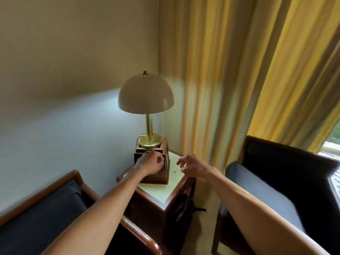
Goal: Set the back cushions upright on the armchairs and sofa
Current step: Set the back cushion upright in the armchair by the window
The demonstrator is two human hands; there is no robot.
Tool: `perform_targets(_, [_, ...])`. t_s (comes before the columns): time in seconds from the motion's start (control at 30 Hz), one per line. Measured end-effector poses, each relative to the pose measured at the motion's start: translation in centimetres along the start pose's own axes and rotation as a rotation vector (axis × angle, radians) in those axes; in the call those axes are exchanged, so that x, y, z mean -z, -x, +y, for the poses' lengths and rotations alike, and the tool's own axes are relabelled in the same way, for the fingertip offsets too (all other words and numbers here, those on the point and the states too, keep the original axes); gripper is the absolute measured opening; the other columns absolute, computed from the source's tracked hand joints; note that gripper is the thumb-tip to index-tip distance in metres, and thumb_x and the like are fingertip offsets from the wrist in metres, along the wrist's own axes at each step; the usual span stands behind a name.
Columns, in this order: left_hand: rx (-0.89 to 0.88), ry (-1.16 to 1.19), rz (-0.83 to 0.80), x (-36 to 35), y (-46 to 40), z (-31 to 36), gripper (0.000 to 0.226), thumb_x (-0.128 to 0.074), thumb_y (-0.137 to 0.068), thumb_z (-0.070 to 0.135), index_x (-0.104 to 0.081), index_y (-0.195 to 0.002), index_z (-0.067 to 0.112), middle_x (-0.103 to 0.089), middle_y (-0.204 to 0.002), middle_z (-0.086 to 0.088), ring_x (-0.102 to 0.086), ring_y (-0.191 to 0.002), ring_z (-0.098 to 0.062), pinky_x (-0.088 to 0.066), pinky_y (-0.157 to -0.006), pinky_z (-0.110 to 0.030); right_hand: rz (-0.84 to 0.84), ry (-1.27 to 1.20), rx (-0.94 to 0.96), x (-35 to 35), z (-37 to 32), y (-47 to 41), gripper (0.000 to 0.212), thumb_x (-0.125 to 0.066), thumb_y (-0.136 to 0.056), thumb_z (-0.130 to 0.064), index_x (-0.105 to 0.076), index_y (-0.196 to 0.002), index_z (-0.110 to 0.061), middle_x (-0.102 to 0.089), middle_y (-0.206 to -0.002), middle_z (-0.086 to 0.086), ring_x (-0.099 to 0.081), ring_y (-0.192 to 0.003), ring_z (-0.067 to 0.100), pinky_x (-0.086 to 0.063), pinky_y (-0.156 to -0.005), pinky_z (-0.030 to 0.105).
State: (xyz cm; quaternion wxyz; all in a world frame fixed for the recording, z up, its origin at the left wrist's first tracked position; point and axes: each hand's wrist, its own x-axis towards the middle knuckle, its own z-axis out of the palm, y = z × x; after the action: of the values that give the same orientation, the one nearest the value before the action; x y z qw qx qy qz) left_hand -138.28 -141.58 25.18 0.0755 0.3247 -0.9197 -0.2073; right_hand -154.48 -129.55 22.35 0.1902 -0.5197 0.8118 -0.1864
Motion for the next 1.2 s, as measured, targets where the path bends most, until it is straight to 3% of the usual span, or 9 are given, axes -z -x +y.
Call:
perform_targets(0.07, [-0.028,0.006,-0.054,-3.0,-2.2,4.3,0.019,-0.06,-0.087,0.032,-0.072,-0.1,0.025,-0.07,-0.106,0.004,-0.064,-0.102,-0.019,-0.052,-0.087,-0.033,0.006,0.003,-0.087,2.0,5.6,1.8,0.038,-0.057,-0.082,-0.011,-0.068,-0.118,-0.018,-0.069,-0.116,0.002,-0.064,-0.1,0.017,-0.054,-0.089,0.03])
perform_targets(0.17, [-0.088,0.027,-0.119,-8.6,-5.5,12.0,0.018,-0.058,-0.085,0.033,-0.071,-0.095,0.027,-0.071,-0.1,0.003,-0.066,-0.098,-0.02,-0.053,-0.086,-0.035,0.027,0.025,-0.216,5.1,14.8,5.0,0.035,-0.056,-0.079,-0.015,-0.071,-0.11,-0.023,-0.07,-0.107,0.0,-0.065,-0.097,0.019,-0.056,-0.088,0.037])
perform_targets(0.43, [-0.085,0.01,-0.261,-22.7,-9.9,23.6,0.028,-0.059,-0.088,0.036,-0.069,-0.112,0.029,-0.068,-0.115,-0.004,-0.063,-0.107,-0.027,-0.052,-0.091,-0.038,-0.019,0.033,-0.432,4.9,33.3,11.6,0.039,-0.046,-0.081,-0.015,-0.07,-0.111,-0.024,-0.066,-0.112,-0.003,-0.063,-0.1,0.022,-0.056,-0.086,0.038])
perform_targets(0.57, [-0.045,-0.02,-0.363,-29.2,-11.1,23.8,0.032,-0.06,-0.09,0.037,-0.064,-0.12,0.027,-0.065,-0.123,-0.002,-0.061,-0.111,-0.026,-0.05,-0.09,-0.039,-0.094,-0.033,-0.508,0.8,38.4,12.4,0.039,-0.048,-0.082,-0.014,-0.068,-0.114,-0.023,-0.067,-0.114,0.002,-0.062,-0.102,0.025,-0.054,-0.088,0.036])
perform_targets(0.67, [0.025,0.008,-0.432,-33.8,-11.7,22.6,0.049,-0.062,-0.089,0.041,-0.052,-0.134,0.023,-0.056,-0.134,-0.003,-0.057,-0.118,-0.026,-0.048,-0.094,-0.042,-0.174,-0.075,-0.546,-2.7,40.8,12.5,0.043,-0.053,-0.084,-0.014,-0.062,-0.126,-0.019,-0.061,-0.128,0.008,-0.056,-0.118,0.029,-0.048,-0.098,0.037])
perform_targets(0.83, [0.282,0.141,-0.558,-40.7,-12.5,19.5,0.096,-0.067,-0.081,0.057,-0.014,-0.153,0.02,-0.022,-0.158,-0.015,-0.034,-0.139,-0.037,-0.036,-0.111,-0.049,-0.209,-0.154,-0.575,-8.7,43.0,12.3,0.076,-0.06,-0.083,-0.017,-0.026,-0.151,-0.021,-0.02,-0.159,0.004,-0.03,-0.14,0.029,-0.04,-0.107,0.045])
perform_targets(0.93, [0.441,0.301,-0.557,-43.4,-12.6,18.2,0.115,-0.074,-0.075,0.059,-0.001,-0.155,0.019,-0.012,-0.161,-0.017,-0.025,-0.144,-0.037,-0.028,-0.115,-0.046,-0.222,-0.168,-0.579,-10.8,44.0,11.5,0.093,-0.064,-0.081,-0.017,-0.009,-0.156,-0.024,0.001,-0.164,-0.002,-0.012,-0.149,0.024,-0.04,-0.109,0.046])
perform_targets(1.1, [0.616,0.525,-0.539,-45.6,-12.5,17.3,0.127,-0.084,-0.054,0.067,-0.018,-0.153,0.022,-0.043,-0.15,-0.006,-0.047,-0.132,-0.027,-0.037,-0.112,-0.043,-0.224,-0.164,-0.561,-12.0,45.7,11.0,0.098,-0.064,-0.078,-0.016,-0.005,-0.155,-0.025,0.006,-0.164,-0.001,-0.013,-0.148,0.025,-0.044,-0.104,0.046])
perform_targets(1.2, [0.642,0.551,-0.519,-45.5,-13.4,18.5,0.114,-0.088,-0.052,0.06,-0.036,-0.145,0.02,-0.057,-0.133,-0.003,-0.057,-0.114,-0.024,-0.048,-0.102,-0.041,-0.19,-0.139,-0.538,-11.6,47.5,10.8,0.104,-0.069,-0.076,-0.018,-0.003,-0.155,-0.025,0.007,-0.164,0.002,-0.011,-0.148,0.028,-0.041,-0.106,0.05])
